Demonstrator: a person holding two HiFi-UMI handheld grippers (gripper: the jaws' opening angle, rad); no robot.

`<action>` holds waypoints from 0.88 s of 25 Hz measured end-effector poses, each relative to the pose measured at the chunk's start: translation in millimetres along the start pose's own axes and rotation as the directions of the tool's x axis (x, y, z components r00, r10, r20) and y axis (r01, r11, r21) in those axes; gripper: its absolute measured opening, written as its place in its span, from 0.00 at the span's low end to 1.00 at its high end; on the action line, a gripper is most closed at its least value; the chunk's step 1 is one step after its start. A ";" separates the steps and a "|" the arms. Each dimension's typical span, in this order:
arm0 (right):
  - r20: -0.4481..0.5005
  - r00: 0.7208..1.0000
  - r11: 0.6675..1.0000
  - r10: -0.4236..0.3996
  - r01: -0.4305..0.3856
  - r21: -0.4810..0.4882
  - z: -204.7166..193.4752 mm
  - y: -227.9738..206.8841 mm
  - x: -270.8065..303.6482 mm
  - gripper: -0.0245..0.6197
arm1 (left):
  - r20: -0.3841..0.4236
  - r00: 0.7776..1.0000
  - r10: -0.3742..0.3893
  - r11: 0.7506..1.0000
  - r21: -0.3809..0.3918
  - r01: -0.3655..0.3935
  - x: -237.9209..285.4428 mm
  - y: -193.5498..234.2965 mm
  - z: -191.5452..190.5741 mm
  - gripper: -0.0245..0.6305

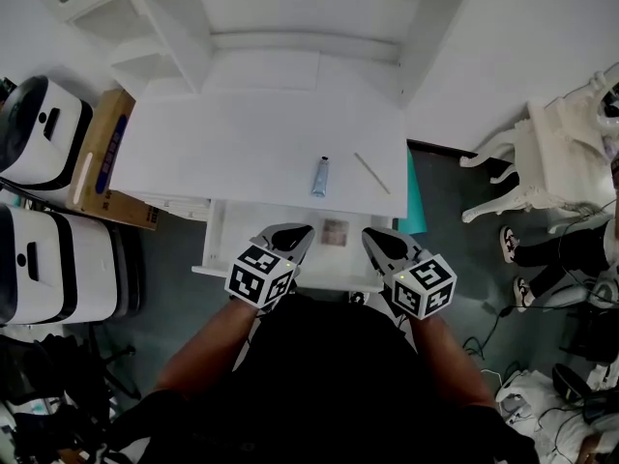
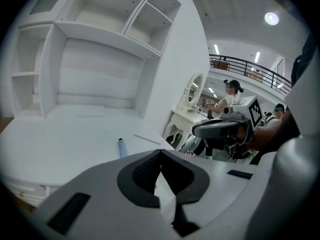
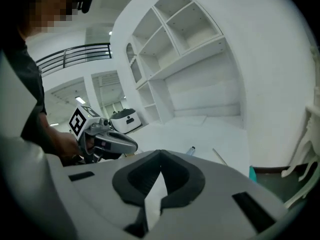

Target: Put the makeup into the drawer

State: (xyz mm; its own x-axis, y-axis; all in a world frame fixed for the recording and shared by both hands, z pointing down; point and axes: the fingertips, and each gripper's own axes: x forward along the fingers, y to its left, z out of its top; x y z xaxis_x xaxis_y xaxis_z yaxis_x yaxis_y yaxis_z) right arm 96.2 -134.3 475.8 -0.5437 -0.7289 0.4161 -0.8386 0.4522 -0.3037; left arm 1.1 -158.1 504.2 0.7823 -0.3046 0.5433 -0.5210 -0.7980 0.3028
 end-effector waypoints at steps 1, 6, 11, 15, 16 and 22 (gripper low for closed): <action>-0.006 1.000 1.000 -0.009 0.009 -0.027 1.2 0.3 -1.7 0.08 | -0.004 1.000 -0.001 1.000 0.007 0.001 -0.1 -1.3 -0.1 0.05; -0.019 1.000 0.998 -0.022 0.020 -0.064 -0.3 0.5 -5.0 0.08 | -0.012 1.000 0.004 1.000 0.023 -0.004 -2.0 -4.2 -0.6 0.05; 0.000 0.999 0.999 -0.035 0.035 -0.038 1.6 -4.8 -4.2 0.08 | 0.005 1.000 0.006 1.000 0.031 -0.007 -6.7 -5.0 5.1 0.05; -0.007 0.999 0.999 -0.048 0.048 -0.014 -0.4 -11.7 -2.3 0.09 | -0.008 1.000 0.022 0.999 0.047 -0.022 -5.4 -3.8 3.3 0.05; -0.008 0.999 0.999 -0.047 0.047 -0.006 -1.1 -12.7 -1.9 0.09 | -0.009 1.000 0.026 0.998 0.049 -0.025 -5.1 -3.8 2.6 0.05; -0.024 0.999 0.999 -0.044 0.045 0.015 -8.3 -18.0 0.1 0.09 | 0.023 1.000 0.013 1.000 0.009 -0.013 -3.7 -6.6 4.0 0.05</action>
State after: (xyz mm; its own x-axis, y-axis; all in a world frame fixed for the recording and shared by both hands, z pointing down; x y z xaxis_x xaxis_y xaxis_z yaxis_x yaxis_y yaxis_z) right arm 111.0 -138.2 488.5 -0.5067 -0.7355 0.4498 -0.8615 0.4117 -0.2973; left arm 3.0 -153.8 497.0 0.7833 -0.3269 0.5288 -0.5283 -0.7984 0.2889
